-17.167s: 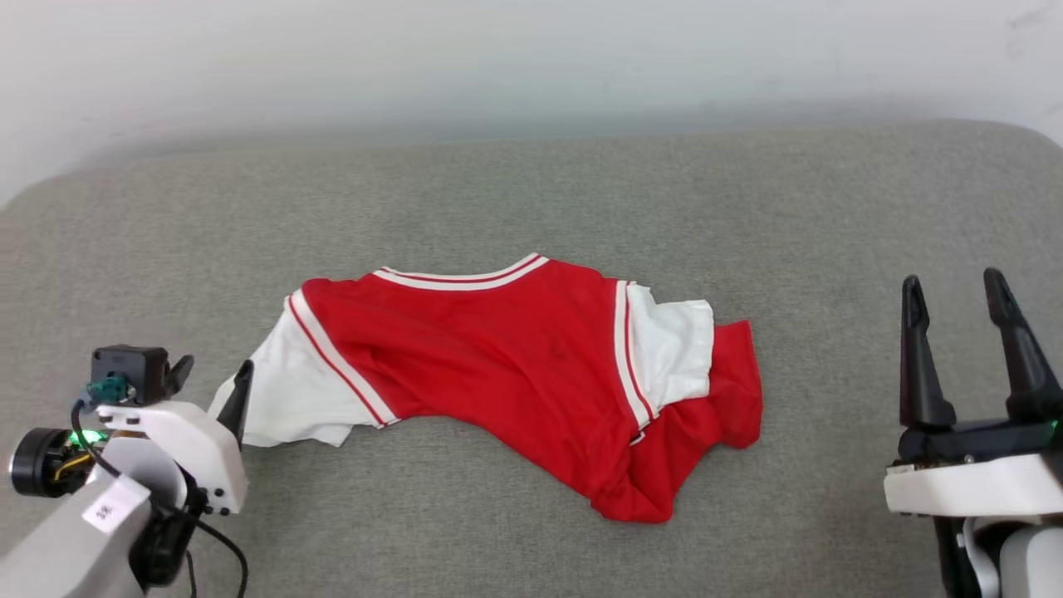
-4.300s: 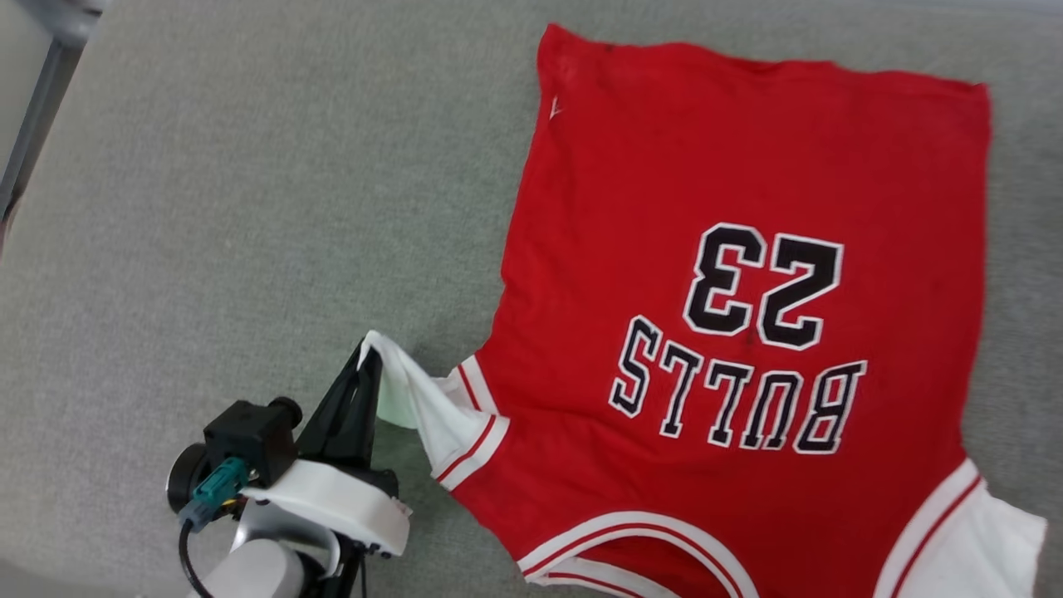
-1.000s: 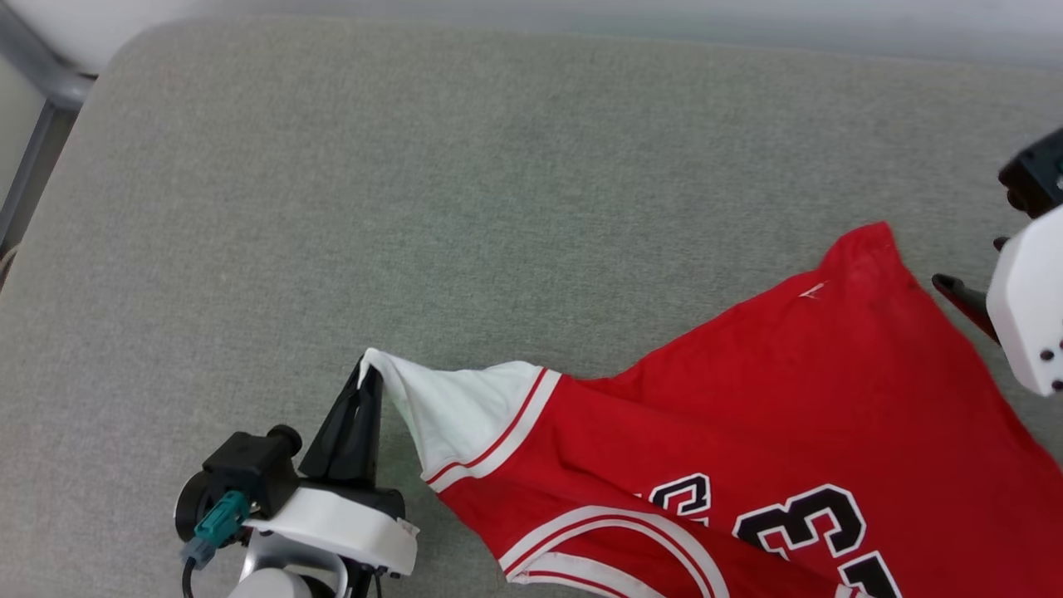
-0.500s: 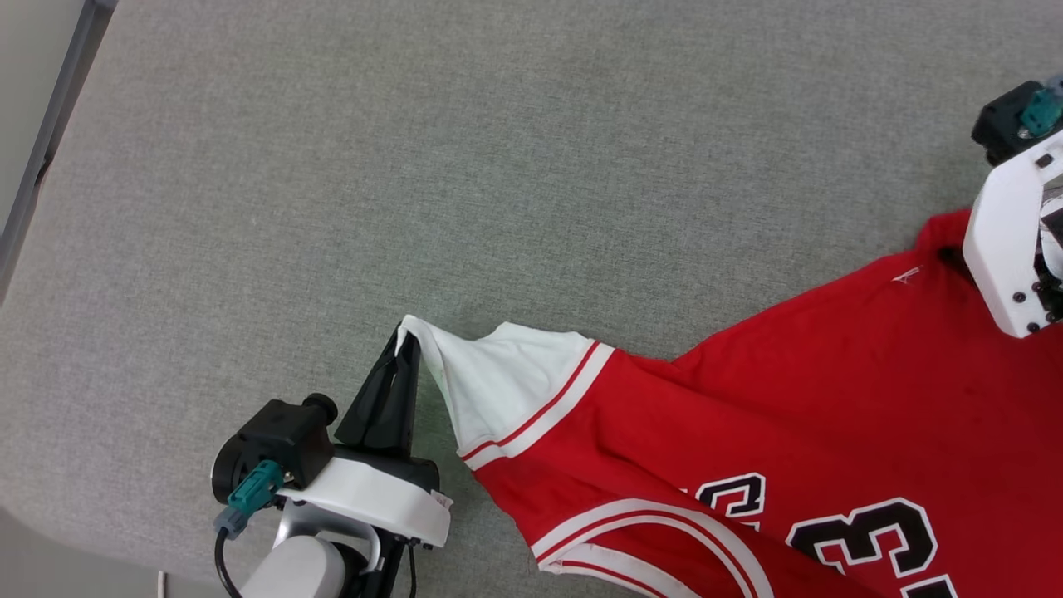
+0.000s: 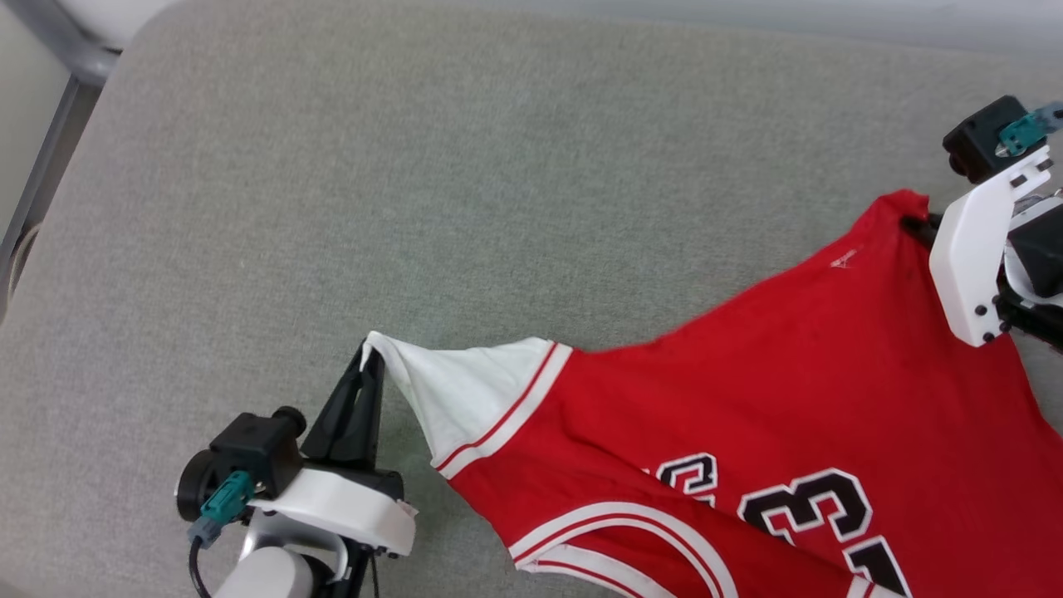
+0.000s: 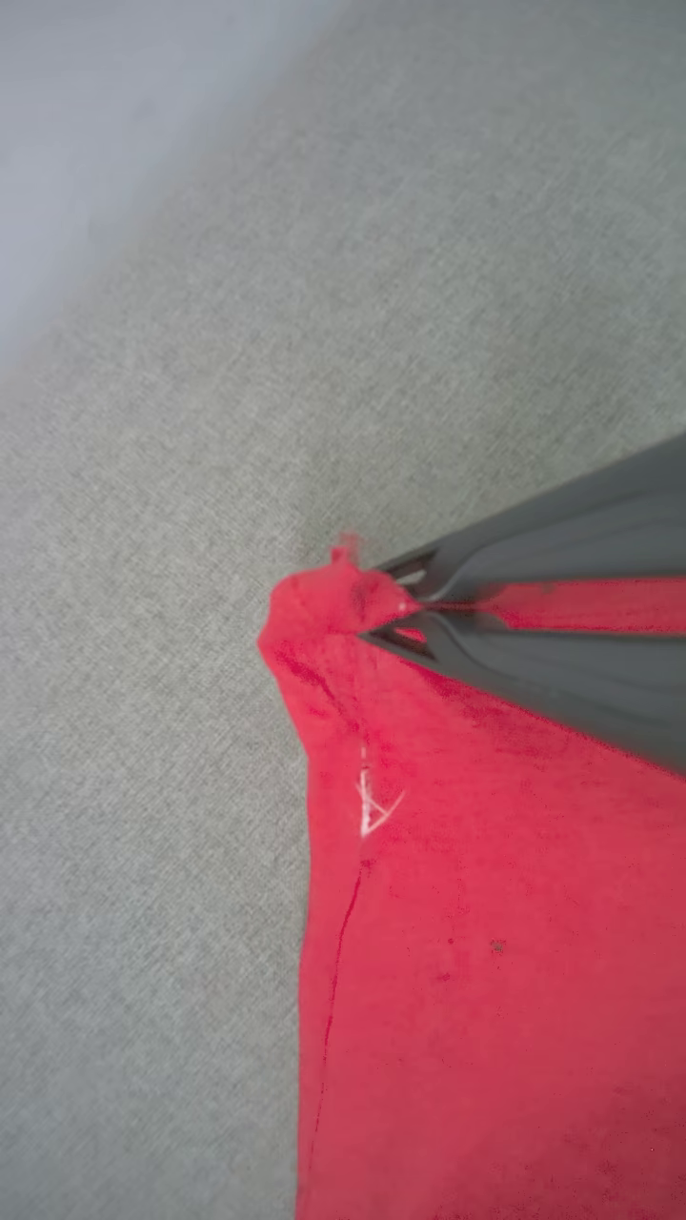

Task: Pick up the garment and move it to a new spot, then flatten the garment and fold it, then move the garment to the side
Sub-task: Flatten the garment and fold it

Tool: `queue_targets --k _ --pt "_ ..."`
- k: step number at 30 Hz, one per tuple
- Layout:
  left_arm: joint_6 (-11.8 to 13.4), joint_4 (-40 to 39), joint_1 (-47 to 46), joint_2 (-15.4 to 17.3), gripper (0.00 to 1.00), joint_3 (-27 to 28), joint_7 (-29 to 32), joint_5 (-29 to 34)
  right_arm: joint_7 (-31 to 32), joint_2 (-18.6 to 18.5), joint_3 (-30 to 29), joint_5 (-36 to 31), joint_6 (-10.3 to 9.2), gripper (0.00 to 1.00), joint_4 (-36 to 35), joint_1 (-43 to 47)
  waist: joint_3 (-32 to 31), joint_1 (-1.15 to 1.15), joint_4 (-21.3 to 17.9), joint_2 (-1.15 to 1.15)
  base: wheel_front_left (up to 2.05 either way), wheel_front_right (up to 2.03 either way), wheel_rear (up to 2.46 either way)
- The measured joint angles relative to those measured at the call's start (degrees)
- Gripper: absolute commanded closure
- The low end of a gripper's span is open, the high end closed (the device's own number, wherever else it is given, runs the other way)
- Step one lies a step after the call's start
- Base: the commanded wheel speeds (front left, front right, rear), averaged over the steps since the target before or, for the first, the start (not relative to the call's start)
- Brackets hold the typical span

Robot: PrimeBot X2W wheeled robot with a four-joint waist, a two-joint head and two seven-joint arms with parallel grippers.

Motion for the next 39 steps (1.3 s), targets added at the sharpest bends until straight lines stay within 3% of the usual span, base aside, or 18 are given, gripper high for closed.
queue_targets --k 5,12,23,32,39 --pt "0.19 -1.92 0.40 3.35 1.00 1.58 0.20 1.05 -7.69 -1.33 -1.96 1.53 0.00 1.00 -2.80 0.84 -4.82 0.00 -2.38 0.00 0.00 0.00 0.00" --pt "0.23 -7.51 -5.45 8.14 1.00 4.00 3.57 2.44 -13.35 -2.49 -7.70 1.43 0.00 1.00 -7.48 3.71 -9.36 -0.01 -5.62 0.00 0.00 0.00 0.00" --pt "-3.90 -12.50 -25.59 13.36 1.00 5.04 10.81 5.23 -15.48 1.26 -22.03 -4.03 0.00 1.00 -17.35 4.41 -10.37 -0.01 -9.44 0.00 0.00 0.00 0.00" --pt "-6.87 -7.44 -43.22 12.52 1.00 5.15 13.01 5.87 -13.18 6.48 -29.65 -9.09 0.00 1.00 -22.10 -0.01 -6.33 0.00 -10.37 0.00 0.00 0.00 0.00" --pt "-10.27 1.27 -59.56 11.52 1.00 4.13 13.90 7.08 -11.68 9.24 -30.28 -12.80 0.00 1.00 -18.33 -12.56 -0.57 0.00 -11.18 0.00 0.00 0.00 0.00"
